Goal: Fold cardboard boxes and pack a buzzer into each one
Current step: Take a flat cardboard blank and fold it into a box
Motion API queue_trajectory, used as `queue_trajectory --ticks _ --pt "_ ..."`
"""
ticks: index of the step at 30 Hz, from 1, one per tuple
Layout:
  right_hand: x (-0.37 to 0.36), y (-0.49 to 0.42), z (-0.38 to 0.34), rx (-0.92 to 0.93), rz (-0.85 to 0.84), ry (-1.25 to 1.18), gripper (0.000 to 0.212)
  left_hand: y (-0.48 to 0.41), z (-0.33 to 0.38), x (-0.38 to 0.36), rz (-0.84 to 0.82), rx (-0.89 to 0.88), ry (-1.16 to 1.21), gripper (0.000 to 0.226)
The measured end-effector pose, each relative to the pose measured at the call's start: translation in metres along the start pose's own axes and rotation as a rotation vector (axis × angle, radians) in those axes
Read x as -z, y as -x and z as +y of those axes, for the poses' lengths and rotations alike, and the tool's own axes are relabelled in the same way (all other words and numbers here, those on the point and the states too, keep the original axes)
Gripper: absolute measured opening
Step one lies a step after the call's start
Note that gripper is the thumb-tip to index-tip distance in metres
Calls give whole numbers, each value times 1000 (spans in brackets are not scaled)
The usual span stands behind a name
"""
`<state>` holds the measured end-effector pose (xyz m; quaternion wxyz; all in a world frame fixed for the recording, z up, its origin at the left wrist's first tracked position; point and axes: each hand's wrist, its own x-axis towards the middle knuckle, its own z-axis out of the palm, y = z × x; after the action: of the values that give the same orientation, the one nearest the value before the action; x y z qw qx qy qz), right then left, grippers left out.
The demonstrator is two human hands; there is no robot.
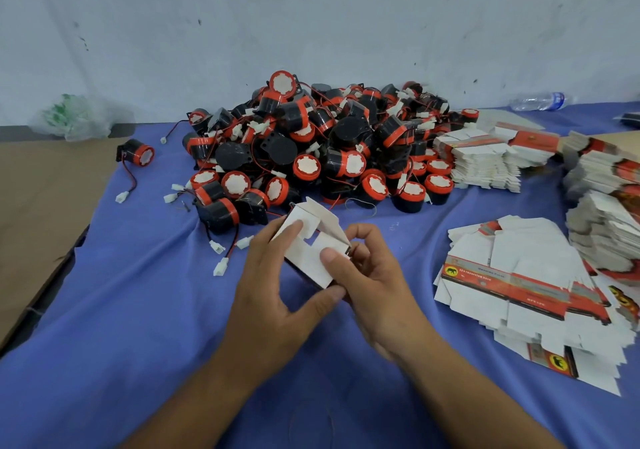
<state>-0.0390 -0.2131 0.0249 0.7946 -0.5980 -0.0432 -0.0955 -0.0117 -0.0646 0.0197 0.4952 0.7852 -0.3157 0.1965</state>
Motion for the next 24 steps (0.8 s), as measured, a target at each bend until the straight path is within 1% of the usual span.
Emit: queue_trajectory --ticks 1,2,4,5,7,9,11,12,14,16,18,22,24 --pt "1 1 -1 -2 -51 1 30 0 1 2 23 -10 -15 72" --pt "1 2 -3 2 -84 19 39 -1 1 5 39 -27 -24 69" --pt "2 2 -10 1 -100 90 60 -2 3 8 35 -72 -44 65" --pt "3 1 -15 -6 -91 118 63 -3 5 9 21 -106 -63 63" --pt "6 0 -22 -26 -82 172 59 -6 8 9 -17 -172 -111 60" --pt "10 -1 -29 -41 -93 220 48 -8 10 9 -45 -207 -128 59" --pt "12 -1 -34 -46 -140 229 31 -7 12 11 -52 -187 -120 64" --pt "13 -1 -36 -42 -164 259 29 -6 12 12 -47 -156 -115 70" --pt "13 1 -37 -12 -186 383 34 -6 14 12 -29 -126 -150 80" --pt "12 4 -35 60 -168 554 36 -6 13 9 -3 -184 -240 79" --pt "11 7 -30 135 -158 675 35 -6 13 7 18 -240 -296 76" --pt "11 7 -23 182 -138 768 38 -6 11 6 15 -243 -292 72" --pt "12 6 -22 209 -163 829 40 -6 11 6 8 -220 -277 72"
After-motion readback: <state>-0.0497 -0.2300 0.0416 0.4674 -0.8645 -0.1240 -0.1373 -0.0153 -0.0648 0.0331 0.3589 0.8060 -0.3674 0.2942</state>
